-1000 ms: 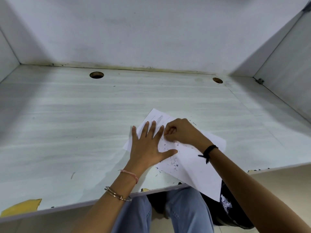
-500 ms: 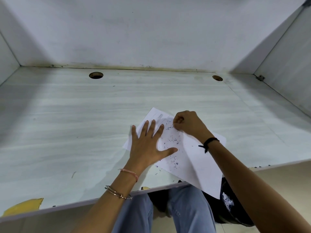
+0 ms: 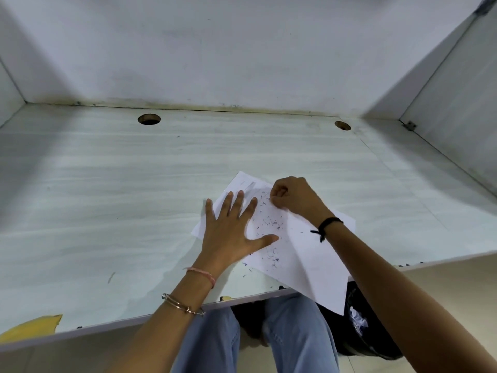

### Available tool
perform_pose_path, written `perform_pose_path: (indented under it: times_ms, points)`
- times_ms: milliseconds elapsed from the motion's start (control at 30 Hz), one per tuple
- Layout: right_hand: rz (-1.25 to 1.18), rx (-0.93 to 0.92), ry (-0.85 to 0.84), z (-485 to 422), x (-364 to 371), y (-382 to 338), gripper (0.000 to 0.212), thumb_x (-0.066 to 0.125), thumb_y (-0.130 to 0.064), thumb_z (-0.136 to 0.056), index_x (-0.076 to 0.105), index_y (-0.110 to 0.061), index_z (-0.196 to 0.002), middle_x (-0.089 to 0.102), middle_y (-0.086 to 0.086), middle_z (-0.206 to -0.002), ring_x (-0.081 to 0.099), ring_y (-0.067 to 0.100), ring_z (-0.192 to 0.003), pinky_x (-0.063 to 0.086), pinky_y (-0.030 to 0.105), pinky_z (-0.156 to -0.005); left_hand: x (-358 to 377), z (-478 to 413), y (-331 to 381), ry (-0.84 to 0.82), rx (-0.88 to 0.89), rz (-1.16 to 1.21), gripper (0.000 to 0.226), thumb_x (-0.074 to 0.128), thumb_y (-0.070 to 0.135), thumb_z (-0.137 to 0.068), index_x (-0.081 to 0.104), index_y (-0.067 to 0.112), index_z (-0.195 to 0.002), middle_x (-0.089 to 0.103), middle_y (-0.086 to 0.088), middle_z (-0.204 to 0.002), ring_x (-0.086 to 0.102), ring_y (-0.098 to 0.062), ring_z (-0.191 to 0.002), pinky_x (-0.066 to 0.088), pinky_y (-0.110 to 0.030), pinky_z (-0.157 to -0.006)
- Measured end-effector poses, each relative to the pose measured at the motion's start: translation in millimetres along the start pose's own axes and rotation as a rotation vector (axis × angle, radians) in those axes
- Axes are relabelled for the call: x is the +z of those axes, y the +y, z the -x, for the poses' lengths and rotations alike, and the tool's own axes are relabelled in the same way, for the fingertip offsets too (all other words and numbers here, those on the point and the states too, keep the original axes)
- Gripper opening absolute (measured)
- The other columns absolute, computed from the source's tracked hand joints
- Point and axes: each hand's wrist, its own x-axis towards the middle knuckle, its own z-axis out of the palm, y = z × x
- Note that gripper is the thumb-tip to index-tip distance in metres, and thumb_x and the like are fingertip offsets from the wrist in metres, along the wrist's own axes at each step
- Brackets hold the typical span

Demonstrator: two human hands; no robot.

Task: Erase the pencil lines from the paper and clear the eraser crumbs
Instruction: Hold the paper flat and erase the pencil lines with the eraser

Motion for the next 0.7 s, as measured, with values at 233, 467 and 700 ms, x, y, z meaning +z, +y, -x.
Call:
perform_pose_path:
  times_ms: [233, 467, 700]
  points:
    - [0.015, -0.090, -0.162, 9, 14, -11, 0.007, 0.064, -0.007, -0.077, 0.070, -0.003, -0.078, 0.067, 0.014, -0.073, 0.053, 0.012, -0.063, 0.043, 0.025, -0.059, 0, 1, 1, 0.005, -0.005, 0.001, 0.103, 0.008, 0.093, -0.068, -0.005, 0.038, -0.154, -0.012, 0.002, -0.163, -0.014, -0.020, -0.150, -0.012, -0.063, -0.113]
    - [-0.077, 0.024, -0.018, -12, 3, 22, 0.008, 0.064, -0.006, -0.082, 0.071, -0.008, -0.084, 0.069, 0.008, -0.079, 0.062, 0.017, -0.069, 0.051, 0.026, -0.066, -6, 2, 4, -0.019, -0.038, 0.044, 0.094, 0.014, 0.089, -0.076, 0.007, 0.039, -0.154, -0.003, 0.003, -0.164, -0.009, -0.018, -0.150, -0.008, -0.063, -0.114]
    - [-0.978, 0.047, 0.165, 25, -2, 38, 0.017, 0.051, -0.007, -0.098, 0.064, 0.000, -0.105, 0.061, 0.001, -0.084, 0.064, 0.018, -0.079, 0.057, 0.024, -0.084, 0, -20, 7, 0.299, -0.029, -0.043, 0.052, 0.018, 0.045, -0.098, 0.062, 0.032, -0.123, 0.055, -0.004, -0.109, 0.052, -0.028, -0.099, 0.040, -0.051, -0.088]
